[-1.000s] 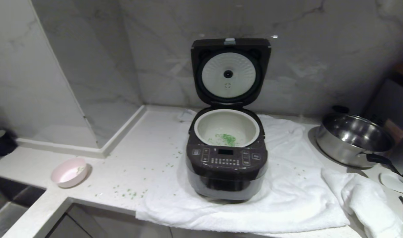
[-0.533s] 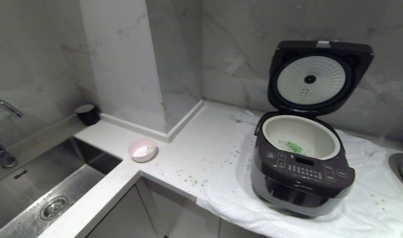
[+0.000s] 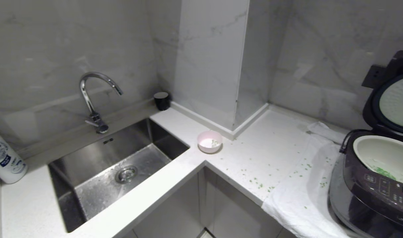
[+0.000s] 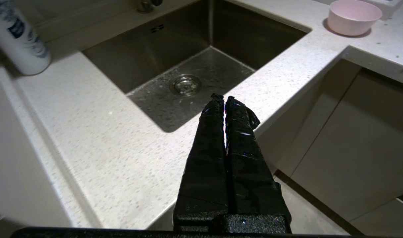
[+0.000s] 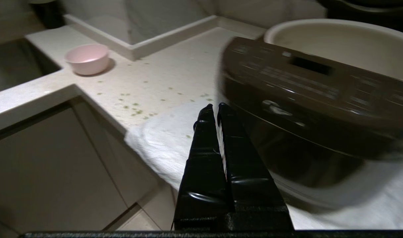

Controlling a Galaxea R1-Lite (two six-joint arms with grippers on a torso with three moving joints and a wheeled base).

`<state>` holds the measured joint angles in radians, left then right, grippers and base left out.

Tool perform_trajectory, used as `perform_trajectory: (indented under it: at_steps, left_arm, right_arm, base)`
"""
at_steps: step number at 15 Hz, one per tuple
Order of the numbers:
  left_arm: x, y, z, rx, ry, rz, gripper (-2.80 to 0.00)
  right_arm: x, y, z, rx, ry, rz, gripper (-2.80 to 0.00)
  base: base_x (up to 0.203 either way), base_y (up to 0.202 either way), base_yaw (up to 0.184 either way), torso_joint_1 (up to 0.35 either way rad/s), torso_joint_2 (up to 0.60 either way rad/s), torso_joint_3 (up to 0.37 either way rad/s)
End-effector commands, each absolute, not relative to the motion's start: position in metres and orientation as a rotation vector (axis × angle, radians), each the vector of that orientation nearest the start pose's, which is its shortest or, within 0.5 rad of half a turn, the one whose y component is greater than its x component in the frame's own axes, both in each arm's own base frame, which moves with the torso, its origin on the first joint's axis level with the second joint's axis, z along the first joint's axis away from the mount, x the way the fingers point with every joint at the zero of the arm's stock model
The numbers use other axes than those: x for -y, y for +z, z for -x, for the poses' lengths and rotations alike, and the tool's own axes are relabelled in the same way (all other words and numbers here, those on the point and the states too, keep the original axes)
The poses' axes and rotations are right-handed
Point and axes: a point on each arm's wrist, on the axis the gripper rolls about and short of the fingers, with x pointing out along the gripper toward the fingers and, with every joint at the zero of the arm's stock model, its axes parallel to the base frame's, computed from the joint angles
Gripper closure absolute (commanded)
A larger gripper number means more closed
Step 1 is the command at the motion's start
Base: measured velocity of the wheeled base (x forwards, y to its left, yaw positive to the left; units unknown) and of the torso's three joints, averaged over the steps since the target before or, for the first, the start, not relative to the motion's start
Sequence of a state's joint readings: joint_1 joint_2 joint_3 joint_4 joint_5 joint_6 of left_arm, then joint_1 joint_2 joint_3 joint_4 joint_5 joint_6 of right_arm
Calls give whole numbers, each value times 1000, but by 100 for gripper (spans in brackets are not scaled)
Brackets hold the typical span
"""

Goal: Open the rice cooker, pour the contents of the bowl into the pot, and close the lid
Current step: Turn on the tap

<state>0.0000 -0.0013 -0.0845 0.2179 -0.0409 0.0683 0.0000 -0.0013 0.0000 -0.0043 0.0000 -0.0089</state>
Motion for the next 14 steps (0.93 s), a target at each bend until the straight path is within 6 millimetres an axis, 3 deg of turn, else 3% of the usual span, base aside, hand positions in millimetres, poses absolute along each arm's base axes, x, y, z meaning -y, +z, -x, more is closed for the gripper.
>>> perform_trajectory:
  at_steps: [1,5,11,14]
  left_arm:
    - [1,76,31,-129,-46,-66,0]
    - [1,76,31,-129,-46,-66,0]
    - [1,76,31,-130,-46,-65,0]
    - [1,76,31,-130,-46,-65,0]
  right_arm:
    - [0,76,23,4,2,9,0]
    - [0,76,23,4,0,9,0]
    - [0,76,23,3,2,9,0]
    - [0,76,23,5,2,9,0]
  base:
    - [-3,-6,98,1,2,7]
    - [1,1,14,0,1,1]
    - [169,1,1,-3,2,6]
    - [18,0,0,7,1,-1]
